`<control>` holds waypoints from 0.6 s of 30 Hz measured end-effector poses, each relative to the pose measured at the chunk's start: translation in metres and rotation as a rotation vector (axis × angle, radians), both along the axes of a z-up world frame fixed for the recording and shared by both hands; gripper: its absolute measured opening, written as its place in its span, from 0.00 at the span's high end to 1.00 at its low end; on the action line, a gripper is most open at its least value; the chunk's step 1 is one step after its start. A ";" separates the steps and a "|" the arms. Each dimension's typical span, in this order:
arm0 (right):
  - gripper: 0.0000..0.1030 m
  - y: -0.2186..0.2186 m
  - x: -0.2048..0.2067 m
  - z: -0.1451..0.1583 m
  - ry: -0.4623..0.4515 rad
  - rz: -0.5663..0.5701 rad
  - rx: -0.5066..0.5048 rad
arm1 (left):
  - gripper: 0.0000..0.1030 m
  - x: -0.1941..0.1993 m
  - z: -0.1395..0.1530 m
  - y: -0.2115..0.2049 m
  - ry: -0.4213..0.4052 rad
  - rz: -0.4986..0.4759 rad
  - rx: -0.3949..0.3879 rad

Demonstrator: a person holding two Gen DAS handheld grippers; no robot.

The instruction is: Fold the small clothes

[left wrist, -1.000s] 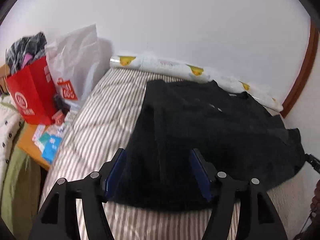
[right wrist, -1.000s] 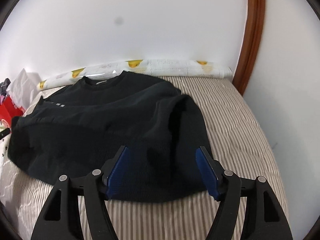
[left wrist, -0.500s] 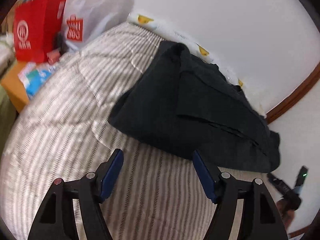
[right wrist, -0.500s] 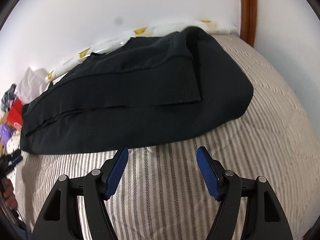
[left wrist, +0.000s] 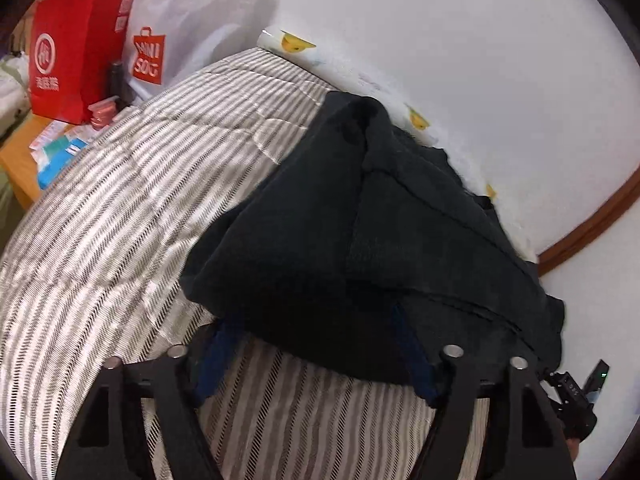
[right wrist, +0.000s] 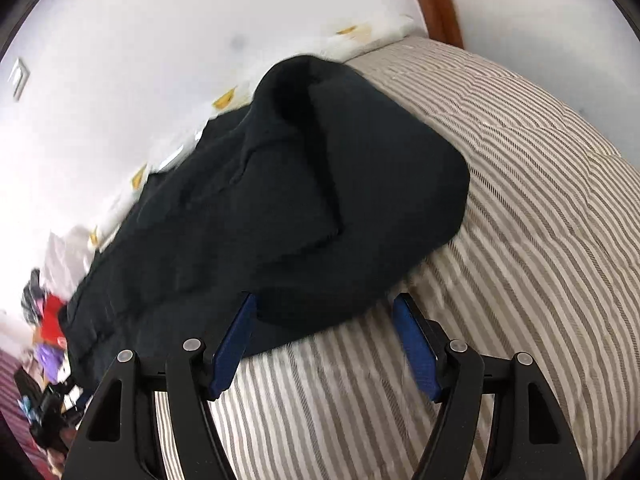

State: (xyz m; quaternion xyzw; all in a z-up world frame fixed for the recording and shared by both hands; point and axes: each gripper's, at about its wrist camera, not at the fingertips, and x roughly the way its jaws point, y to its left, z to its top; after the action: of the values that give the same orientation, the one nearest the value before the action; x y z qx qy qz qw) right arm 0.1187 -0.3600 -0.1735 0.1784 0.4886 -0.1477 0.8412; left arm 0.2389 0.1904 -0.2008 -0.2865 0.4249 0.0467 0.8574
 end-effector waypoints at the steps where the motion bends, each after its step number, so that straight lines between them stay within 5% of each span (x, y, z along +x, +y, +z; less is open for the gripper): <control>1: 0.32 0.000 0.003 -0.001 0.001 0.002 -0.008 | 0.54 0.001 0.000 -0.002 0.016 0.010 0.030; 2: 0.37 0.002 0.007 -0.002 -0.003 0.010 -0.041 | 0.58 0.002 0.001 -0.003 0.029 0.015 0.057; 4: 0.53 0.007 0.016 -0.005 0.019 0.034 -0.098 | 0.83 0.006 0.000 -0.004 0.046 -0.007 0.082; 5: 0.70 0.010 0.019 -0.005 0.020 0.052 -0.120 | 0.87 0.007 -0.002 -0.003 0.048 -0.023 0.068; 7: 0.85 0.012 0.018 -0.001 -0.002 0.073 -0.132 | 0.90 0.004 -0.002 -0.002 0.041 -0.030 0.057; 18: 0.90 0.023 -0.020 0.027 -0.015 0.106 -0.154 | 0.91 -0.029 0.016 -0.014 0.029 -0.083 0.078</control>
State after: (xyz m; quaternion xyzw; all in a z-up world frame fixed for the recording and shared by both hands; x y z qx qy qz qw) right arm 0.0987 -0.3374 -0.1468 0.0885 0.4780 -0.1388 0.8628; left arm 0.2101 0.1765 -0.1847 -0.2343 0.4469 0.0319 0.8628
